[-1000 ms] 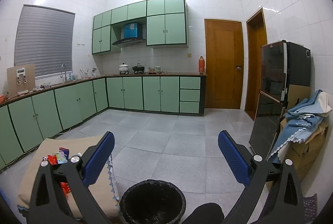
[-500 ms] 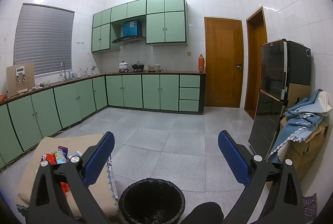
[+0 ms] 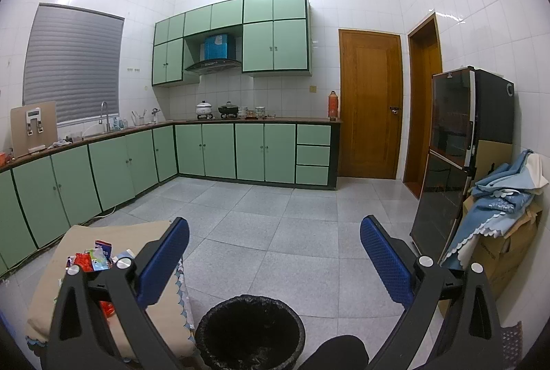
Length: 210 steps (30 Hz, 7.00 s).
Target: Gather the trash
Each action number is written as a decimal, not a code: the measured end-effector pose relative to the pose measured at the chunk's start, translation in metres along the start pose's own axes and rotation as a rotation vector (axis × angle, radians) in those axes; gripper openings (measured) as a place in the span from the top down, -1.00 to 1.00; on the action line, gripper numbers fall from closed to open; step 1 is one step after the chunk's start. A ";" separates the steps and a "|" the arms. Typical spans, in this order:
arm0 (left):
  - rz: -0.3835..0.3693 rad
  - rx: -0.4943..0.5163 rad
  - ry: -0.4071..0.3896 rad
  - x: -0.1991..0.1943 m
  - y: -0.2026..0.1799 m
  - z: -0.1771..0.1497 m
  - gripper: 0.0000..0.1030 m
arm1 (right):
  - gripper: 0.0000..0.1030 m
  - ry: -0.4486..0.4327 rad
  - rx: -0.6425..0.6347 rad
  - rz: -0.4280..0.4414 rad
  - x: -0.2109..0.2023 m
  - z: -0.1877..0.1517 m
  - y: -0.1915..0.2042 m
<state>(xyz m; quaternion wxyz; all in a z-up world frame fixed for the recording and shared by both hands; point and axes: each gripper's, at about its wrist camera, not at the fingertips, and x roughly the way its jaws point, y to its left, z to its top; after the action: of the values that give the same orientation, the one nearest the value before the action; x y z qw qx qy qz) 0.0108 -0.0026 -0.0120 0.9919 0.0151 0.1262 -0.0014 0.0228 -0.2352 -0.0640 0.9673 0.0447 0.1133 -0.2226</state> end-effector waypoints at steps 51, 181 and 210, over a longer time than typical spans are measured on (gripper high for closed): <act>-0.009 -0.085 0.199 0.056 0.086 -0.059 -0.91 | -0.88 0.081 -0.207 0.394 0.053 -0.048 0.089; -0.129 0.117 0.197 0.226 0.050 -0.155 -0.61 | 0.05 0.423 -0.168 0.618 0.226 -0.161 0.120; -0.021 -0.047 0.263 0.246 0.182 -0.206 -0.63 | 0.26 0.621 -0.373 0.875 0.235 -0.265 0.365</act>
<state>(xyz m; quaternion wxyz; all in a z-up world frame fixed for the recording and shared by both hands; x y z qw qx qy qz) 0.1986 0.1858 -0.2678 0.9668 -0.0094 0.2554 -0.0070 0.3362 0.0297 -0.3646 0.8822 -0.0206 0.4007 0.2464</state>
